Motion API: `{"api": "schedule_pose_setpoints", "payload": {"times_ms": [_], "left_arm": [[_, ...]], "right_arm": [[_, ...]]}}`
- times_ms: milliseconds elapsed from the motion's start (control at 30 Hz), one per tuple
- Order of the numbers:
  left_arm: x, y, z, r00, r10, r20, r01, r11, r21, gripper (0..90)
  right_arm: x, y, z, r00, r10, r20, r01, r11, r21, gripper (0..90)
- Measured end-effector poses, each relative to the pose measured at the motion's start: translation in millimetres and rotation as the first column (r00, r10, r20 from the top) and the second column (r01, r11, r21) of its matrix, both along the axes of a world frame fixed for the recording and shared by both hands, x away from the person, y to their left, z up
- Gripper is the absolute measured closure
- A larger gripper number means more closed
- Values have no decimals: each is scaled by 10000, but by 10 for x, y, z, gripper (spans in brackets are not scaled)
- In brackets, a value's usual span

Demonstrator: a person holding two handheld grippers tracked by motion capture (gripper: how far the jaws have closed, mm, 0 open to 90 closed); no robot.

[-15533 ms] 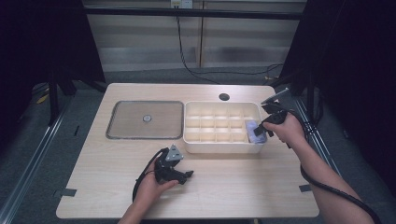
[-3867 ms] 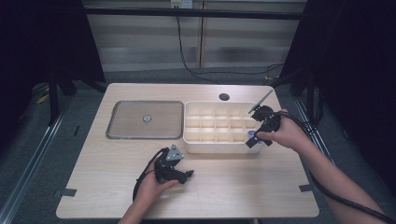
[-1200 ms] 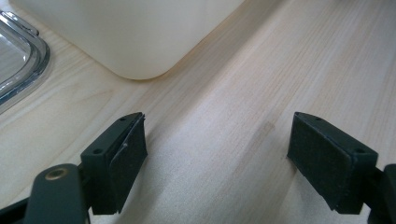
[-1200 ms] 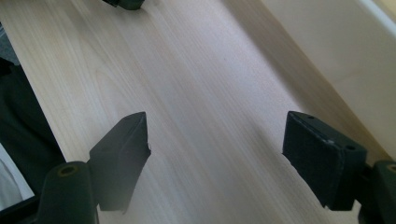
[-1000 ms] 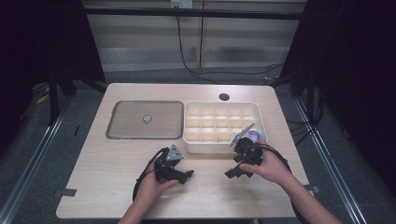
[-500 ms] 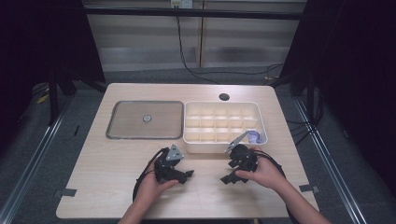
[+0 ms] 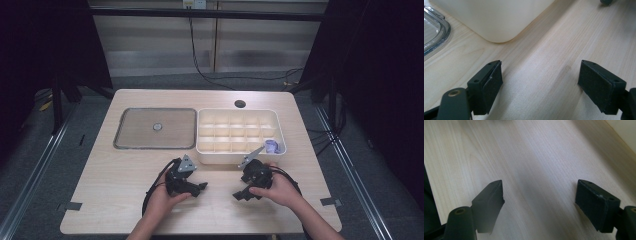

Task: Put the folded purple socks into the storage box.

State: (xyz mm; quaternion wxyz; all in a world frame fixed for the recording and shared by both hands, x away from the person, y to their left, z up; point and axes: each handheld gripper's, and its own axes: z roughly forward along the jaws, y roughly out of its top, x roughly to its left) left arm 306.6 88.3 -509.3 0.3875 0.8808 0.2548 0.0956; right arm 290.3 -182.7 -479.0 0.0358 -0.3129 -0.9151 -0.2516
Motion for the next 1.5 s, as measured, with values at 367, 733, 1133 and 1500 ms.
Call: {"api": "schedule_pose_setpoints", "payload": {"times_ms": [367,733,1133,1500], "left_arm": [[0,0,-1,10000,-2,3,2,10000,-9,189],[-1,0,1,10000,13,5,-13,10000,13,189],[0,-1,-1,10000,6,0,-6,10000,-18,188],[-1,-1,-1,10000,7,2,-7,10000,-16,189]], "right_arm": [[-65,2,-68,9958,217,893,-249,9991,356,194],[-190,-32,-148,9802,228,1966,-399,9957,834,182],[-297,-80,-217,9649,-8,2627,-346,9909,1303,179],[-344,-81,-250,9518,-6,3066,-421,9903,1324,175]]}}
